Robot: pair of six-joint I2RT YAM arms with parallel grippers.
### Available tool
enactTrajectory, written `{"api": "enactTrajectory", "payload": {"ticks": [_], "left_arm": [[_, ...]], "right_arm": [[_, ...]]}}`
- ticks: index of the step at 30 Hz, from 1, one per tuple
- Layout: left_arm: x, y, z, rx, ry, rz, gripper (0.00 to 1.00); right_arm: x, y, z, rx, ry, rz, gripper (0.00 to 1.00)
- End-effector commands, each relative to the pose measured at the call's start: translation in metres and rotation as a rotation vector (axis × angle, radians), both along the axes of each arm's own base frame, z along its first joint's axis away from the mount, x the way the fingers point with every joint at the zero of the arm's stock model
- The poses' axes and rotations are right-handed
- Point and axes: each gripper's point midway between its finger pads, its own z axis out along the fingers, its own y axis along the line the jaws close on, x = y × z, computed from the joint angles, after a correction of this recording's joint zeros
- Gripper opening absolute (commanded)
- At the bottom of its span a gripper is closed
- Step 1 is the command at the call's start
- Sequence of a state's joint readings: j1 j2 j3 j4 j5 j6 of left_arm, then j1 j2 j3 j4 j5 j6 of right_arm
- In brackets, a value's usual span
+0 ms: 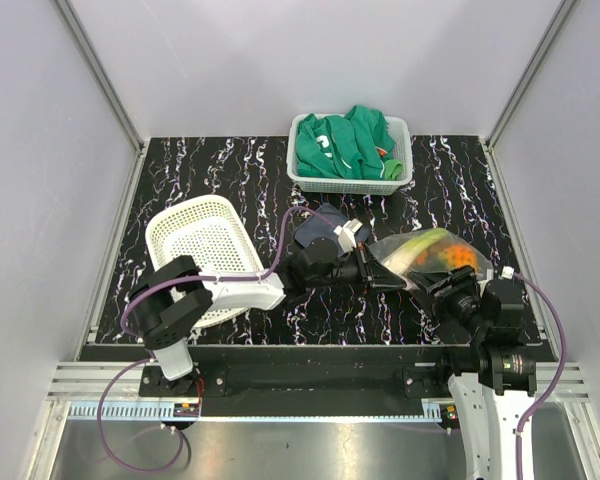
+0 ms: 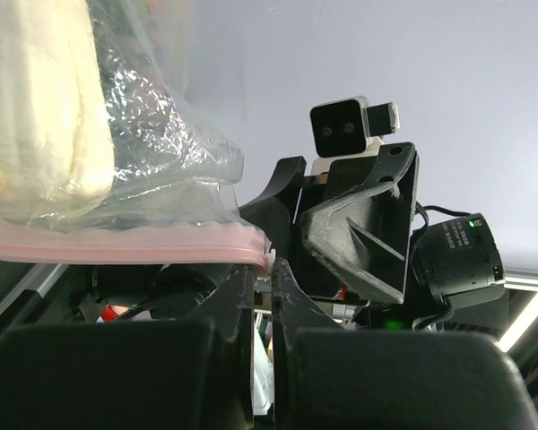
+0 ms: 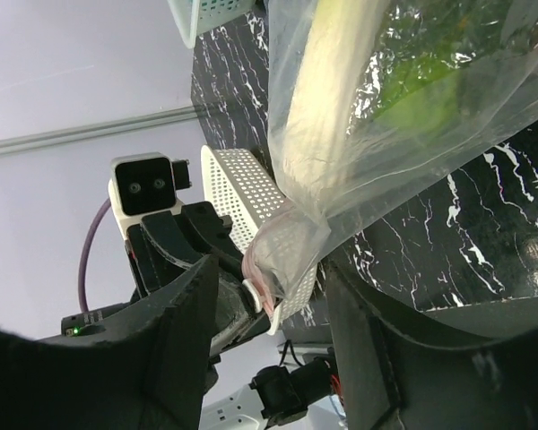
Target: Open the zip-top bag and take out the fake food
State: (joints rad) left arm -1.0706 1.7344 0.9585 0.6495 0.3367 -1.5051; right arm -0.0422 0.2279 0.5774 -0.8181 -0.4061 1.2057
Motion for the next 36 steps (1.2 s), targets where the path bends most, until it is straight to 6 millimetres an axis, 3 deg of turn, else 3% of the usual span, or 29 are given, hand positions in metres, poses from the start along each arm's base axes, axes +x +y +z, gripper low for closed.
{"api": "enactTrajectory", "payload": {"ticks": [1, 13, 22, 28, 36], "left_arm": [[-0.002, 0.008, 0.049, -0.132, -0.057, 0.021, 0.00], [-0.011, 0.010, 0.056, -0.175, -0.040, 0.001, 0.00], [-0.014, 0.014, 0.055, -0.162, -0.038, -0.005, 0.00], [-0.016, 0.016, 0.051, -0.141, -0.030, -0.008, 0.00], [-0.011, 0.022, 0.034, -0.114, -0.008, 0.018, 0.00]], "right_arm": [[0.000, 0.000, 0.010, 0.044, 0.008, -0.027, 0.59], [-0.004, 0.012, -0.006, 0.173, 0.084, -0.007, 0.56], [0.001, 0.010, 0.007, 0.134, 0.048, 0.000, 0.30], [0.001, 0.008, 0.014, 0.124, 0.020, -0.006, 0.00], [0.002, 0.002, 0.041, 0.056, -0.072, -0.018, 0.00]]}}
